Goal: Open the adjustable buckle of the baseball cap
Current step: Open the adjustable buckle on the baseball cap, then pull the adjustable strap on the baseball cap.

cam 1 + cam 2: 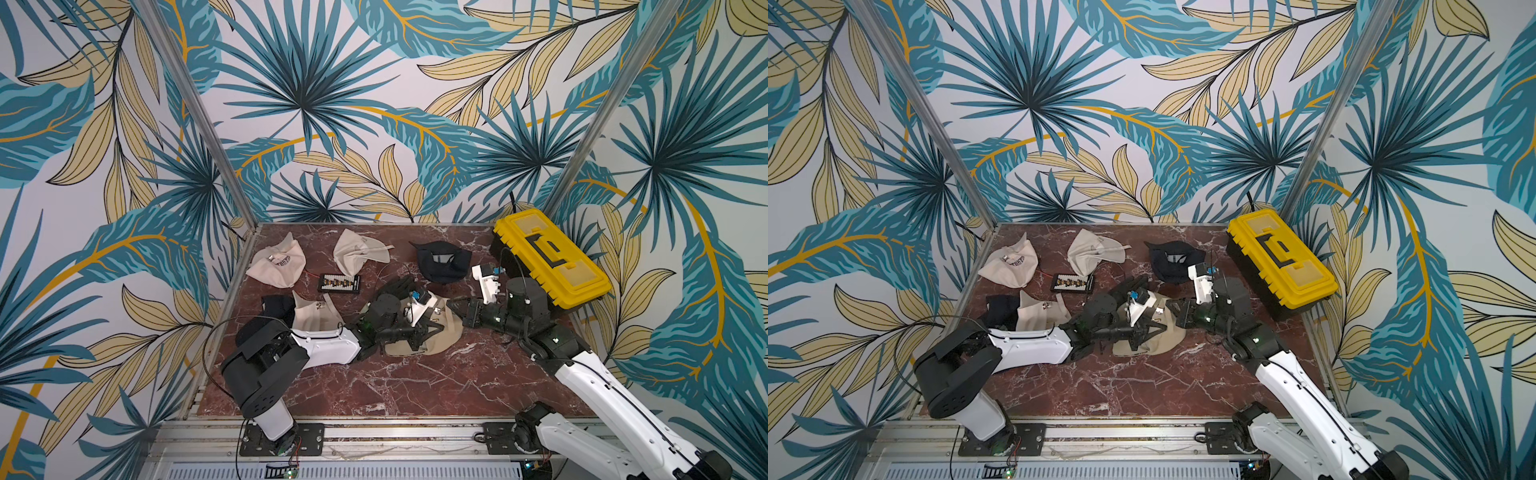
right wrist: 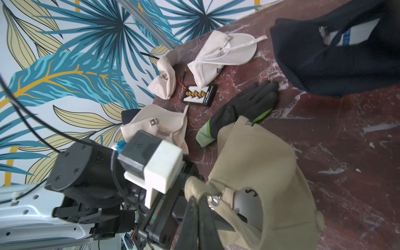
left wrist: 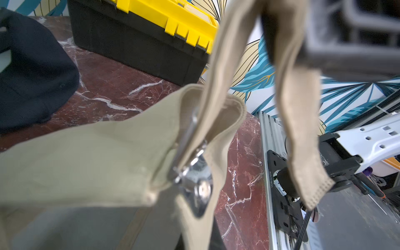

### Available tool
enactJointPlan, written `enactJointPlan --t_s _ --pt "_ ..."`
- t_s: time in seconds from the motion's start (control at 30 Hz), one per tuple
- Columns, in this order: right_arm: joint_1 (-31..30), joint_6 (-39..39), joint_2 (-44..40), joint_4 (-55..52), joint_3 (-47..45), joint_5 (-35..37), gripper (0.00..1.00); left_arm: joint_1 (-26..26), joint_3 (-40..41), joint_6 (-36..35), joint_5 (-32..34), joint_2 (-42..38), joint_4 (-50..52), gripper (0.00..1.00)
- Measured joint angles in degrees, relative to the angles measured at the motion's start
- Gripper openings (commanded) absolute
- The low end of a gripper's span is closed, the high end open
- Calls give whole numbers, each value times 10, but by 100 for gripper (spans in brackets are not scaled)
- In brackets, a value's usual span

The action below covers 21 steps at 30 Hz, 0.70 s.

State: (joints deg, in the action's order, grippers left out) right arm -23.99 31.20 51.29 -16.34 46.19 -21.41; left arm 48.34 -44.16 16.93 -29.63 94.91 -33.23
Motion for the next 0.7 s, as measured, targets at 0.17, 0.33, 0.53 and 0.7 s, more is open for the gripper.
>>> enactJointPlan --t_s 0.17,0.33,0.53,0.7 --pt "0 0 0 2 0 2 12 0 1 2 0 0 1 0" --pt "0 -15 -3 2 0 5 58 0 5 2 0 -2 6 0" --pt "1 -57 -1 -56 35 56 59 0 8 -2 -10 -3 17 0" --pt "4 -117 28 -108 85 107 59 0 24 -54 -51 -25 20 0"
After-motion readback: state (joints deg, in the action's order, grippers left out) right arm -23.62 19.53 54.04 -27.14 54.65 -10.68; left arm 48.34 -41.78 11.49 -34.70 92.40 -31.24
